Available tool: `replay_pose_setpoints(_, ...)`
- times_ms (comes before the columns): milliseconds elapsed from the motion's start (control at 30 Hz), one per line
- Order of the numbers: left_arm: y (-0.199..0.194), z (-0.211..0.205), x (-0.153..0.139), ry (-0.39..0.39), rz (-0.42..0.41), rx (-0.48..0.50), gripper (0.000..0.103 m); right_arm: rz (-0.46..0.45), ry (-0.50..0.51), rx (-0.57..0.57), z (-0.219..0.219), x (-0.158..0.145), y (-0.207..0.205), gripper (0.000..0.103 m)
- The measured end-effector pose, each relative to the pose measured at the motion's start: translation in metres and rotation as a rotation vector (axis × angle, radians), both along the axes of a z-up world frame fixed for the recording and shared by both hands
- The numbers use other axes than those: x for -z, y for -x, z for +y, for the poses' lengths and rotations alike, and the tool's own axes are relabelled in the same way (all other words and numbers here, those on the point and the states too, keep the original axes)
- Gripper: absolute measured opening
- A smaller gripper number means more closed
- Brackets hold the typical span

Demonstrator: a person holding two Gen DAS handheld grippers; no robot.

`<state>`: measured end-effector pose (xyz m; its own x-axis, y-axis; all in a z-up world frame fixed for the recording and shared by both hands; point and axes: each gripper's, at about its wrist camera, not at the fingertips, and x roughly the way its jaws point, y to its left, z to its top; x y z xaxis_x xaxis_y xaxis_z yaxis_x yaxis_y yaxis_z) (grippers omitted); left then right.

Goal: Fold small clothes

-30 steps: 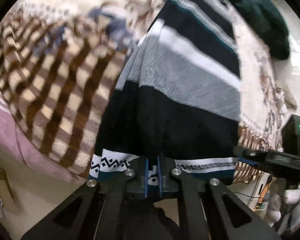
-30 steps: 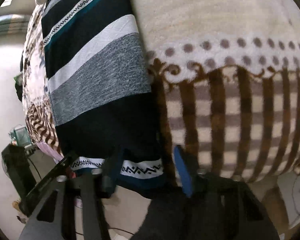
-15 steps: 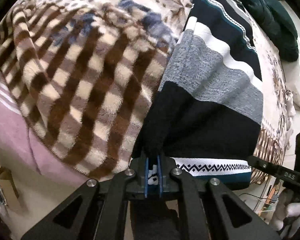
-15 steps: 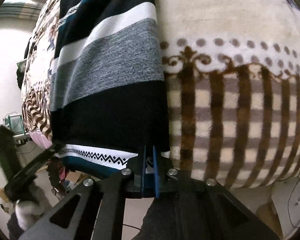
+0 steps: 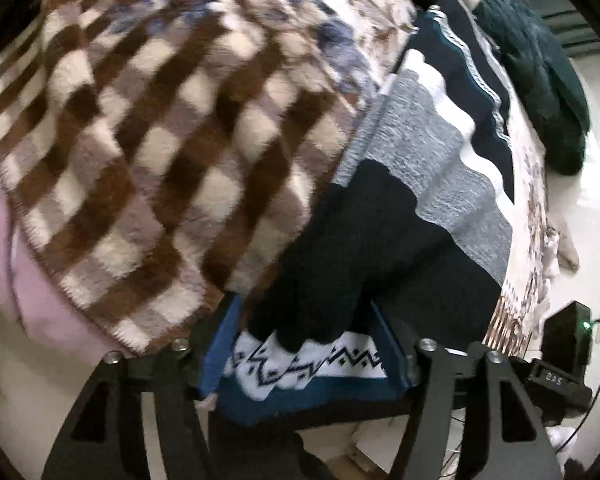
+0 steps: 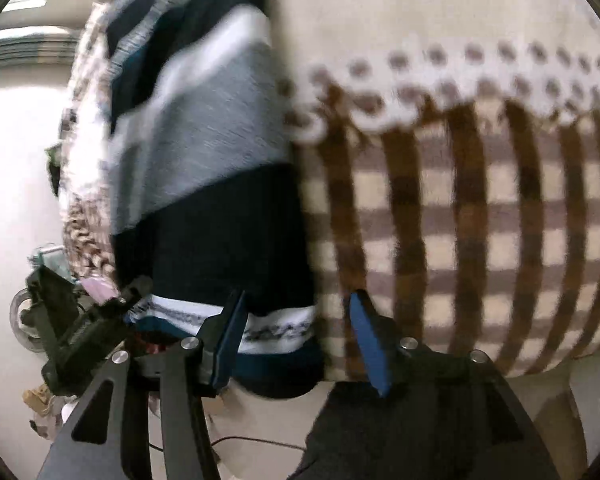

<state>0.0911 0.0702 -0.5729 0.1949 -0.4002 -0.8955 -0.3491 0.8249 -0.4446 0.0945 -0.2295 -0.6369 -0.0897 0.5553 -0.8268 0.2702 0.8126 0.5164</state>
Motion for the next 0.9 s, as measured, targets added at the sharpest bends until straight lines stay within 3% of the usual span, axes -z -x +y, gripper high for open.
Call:
replay_pose_setpoints(100,0.002,-0.008,-0.003,0.003,-0.012,0.02,0.063,0.017,-0.045,0.02,0.001,0.01,0.001,0.056)
replay_pose_setpoints(133,0.002,-0.012,-0.006,0.002,-0.024,0.034,0.057,0.016,-0.066,0.036,0.0,0.01,0.002,0.056)
replay_pose_setpoints(167,0.003,-0.014,-0.01,0.002,-0.036,0.044,0.04,0.014,-0.089,0.041,0.0,0.011,0.003,0.056)
replay_pose_setpoints(233,0.005,-0.019,-0.015,0.009,-0.049,0.071,0.018,0.032,-0.129,0.042,0.002,0.013,0.005,0.056)
replay_pose_setpoints(267,0.006,-0.018,-0.018,0.007,-0.057,0.072,0.014,0.04,-0.157,0.045,0.005,0.013,0.007,0.056)
replay_pose_setpoints(333,0.009,-0.018,-0.023,0.02,-0.069,0.065,0.01,0.029,-0.158,0.044,0.015,0.011,0.009,0.046)
replay_pose_setpoints(367,0.01,-0.016,-0.025,0.034,-0.077,0.059,0.009,0.023,-0.151,0.049,0.016,0.01,0.011,0.023)
replay_pose_setpoints(400,0.011,-0.016,-0.03,0.04,-0.084,0.055,0.009,0.014,-0.156,0.058,0.018,0.008,0.012,0.019)
replay_pose_setpoints(500,0.011,-0.021,-0.051,0.047,-0.129,0.062,0.009,-0.053,-0.166,0.077,0.015,-0.015,0.013,0.016)
replay_pose_setpoints(700,-0.014,-0.029,-0.124,0.124,-0.321,0.069,0.008,-0.228,-0.204,0.116,-0.006,-0.087,-0.001,0.015)
replay_pose_setpoints(900,-0.088,-0.029,-0.186,0.213,-0.509,0.052,0.008,-0.427,-0.216,0.174,-0.025,-0.167,-0.062,0.015)
